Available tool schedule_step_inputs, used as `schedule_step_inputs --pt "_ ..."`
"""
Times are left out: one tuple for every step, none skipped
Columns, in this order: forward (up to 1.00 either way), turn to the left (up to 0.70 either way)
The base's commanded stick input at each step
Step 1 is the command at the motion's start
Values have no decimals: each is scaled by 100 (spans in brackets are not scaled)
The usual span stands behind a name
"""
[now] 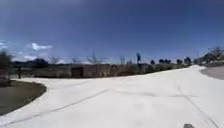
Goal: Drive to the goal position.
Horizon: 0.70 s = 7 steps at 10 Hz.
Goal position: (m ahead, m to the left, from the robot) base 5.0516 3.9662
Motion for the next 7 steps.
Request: schedule_step_inputs --pt "85 6" --pt "85 0" --pt "85 0" --pt "85 0" --pt "85 0" --pt "85 0" --pt "85 0"
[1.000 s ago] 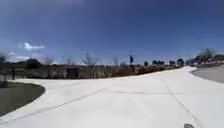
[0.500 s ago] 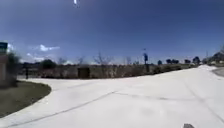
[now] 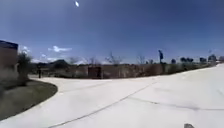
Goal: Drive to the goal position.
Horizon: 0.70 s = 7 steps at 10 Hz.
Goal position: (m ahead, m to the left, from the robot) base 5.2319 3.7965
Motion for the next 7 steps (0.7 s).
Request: schedule_step_inputs --pt "85 0" --pt "85 0" --pt "85 0" --pt "85 0" --pt "85 0" --pt "85 0" --pt "85 0"
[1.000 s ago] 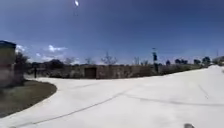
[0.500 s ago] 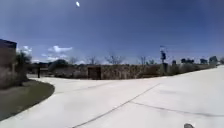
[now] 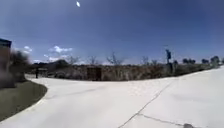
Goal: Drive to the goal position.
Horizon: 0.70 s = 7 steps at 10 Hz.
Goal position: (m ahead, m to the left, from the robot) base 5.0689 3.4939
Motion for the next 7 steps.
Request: schedule_step_inputs --pt "85 25" --pt "85 34" --pt "85 34" --pt "85 34" --pt "85 34" --pt "85 34" --pt "85 34"
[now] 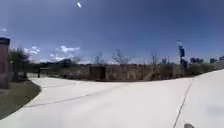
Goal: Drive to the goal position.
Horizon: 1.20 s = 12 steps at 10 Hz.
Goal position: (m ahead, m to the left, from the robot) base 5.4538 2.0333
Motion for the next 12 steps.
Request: schedule_step_inputs --pt "85 34" --pt "85 29" --pt "85 23" --pt "85 16" --pt "85 9" --pt "85 3" --pt "85 0" --pt "85 0" --pt "85 0" --pt "85 0" --pt "85 0" --pt "85 0"
